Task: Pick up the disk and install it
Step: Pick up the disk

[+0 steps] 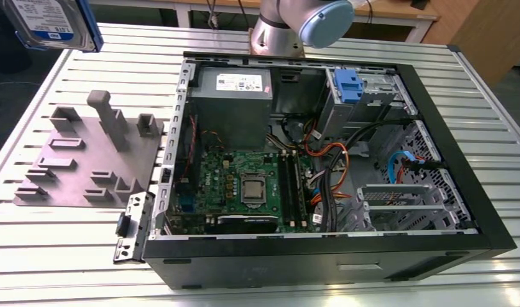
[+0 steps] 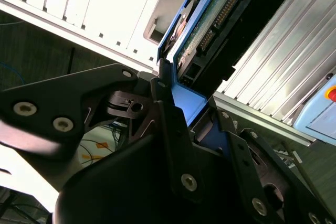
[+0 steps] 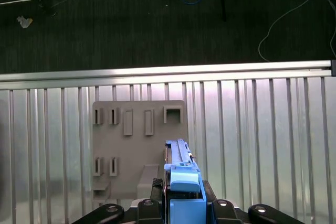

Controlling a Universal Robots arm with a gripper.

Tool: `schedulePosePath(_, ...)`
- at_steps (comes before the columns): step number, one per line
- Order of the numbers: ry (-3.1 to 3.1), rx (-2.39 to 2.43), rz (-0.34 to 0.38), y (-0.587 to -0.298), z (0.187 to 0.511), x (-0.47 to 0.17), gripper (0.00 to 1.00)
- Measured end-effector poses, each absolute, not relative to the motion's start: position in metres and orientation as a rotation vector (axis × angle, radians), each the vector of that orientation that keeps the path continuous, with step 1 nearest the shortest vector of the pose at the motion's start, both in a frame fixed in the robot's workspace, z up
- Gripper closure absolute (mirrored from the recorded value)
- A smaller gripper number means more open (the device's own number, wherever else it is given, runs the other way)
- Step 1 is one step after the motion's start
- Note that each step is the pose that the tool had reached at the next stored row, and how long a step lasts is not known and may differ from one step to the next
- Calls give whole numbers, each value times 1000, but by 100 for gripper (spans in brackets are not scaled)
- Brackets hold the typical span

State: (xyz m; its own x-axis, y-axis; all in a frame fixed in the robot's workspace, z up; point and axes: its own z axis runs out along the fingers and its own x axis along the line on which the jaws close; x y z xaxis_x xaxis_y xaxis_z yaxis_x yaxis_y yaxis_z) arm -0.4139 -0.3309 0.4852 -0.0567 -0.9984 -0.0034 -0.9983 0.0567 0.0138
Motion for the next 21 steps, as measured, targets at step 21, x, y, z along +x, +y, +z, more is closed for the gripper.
schedulePosePath(21,-2278,2153,-19,-331,492,-414,64)
